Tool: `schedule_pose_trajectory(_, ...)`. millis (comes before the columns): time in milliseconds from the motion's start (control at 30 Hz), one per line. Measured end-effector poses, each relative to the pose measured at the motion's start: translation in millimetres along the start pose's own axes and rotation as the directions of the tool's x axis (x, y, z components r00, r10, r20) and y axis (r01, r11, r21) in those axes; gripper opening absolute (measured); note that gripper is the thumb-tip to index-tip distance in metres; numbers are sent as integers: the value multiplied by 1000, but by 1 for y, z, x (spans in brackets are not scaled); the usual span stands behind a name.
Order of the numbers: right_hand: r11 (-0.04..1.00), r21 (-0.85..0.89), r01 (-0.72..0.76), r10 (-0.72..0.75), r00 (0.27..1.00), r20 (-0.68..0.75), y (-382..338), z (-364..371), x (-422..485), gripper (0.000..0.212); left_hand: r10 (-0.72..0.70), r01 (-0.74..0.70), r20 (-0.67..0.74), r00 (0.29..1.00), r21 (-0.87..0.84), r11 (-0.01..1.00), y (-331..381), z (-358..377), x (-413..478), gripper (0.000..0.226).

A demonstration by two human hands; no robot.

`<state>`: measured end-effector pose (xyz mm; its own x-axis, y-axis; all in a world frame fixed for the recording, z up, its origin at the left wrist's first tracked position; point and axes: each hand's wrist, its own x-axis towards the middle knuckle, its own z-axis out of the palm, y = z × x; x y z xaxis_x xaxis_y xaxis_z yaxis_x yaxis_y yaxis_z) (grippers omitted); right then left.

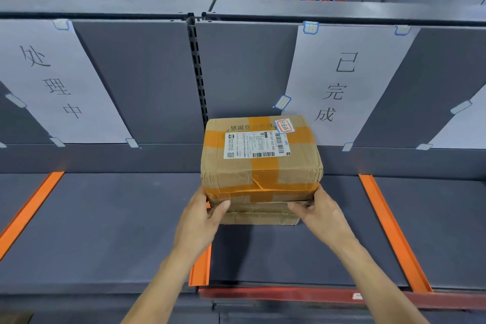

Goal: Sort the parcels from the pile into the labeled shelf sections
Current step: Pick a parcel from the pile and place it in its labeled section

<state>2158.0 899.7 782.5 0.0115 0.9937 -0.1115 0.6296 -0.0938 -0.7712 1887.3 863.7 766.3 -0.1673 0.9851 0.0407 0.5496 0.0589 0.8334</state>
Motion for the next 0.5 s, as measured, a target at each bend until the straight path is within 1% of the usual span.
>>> schedule_pose_trajectory(67,1000,-8,3,-3,1000,25,1,-3,1,31,2,-2,-25,1000,5,1000,-3,-2,1,13)
schedule_pose_trajectory(233,999,-32,28,-28,1000,3,1,0,2,23,-10,14,-59,998,56,998,-1,-4,8,7)
schedule_pose_trajectory(367,999,-47,26,-26,1000,-9,3,4,2,23,-18,23,-42,999,121,992,-1,-7,10,9)
schedule_pose_trajectory(500,997,-73,15,-15,1000,-1,6,2,3,25,-19,23,-26,999,152,988,-1,-7,5,19)
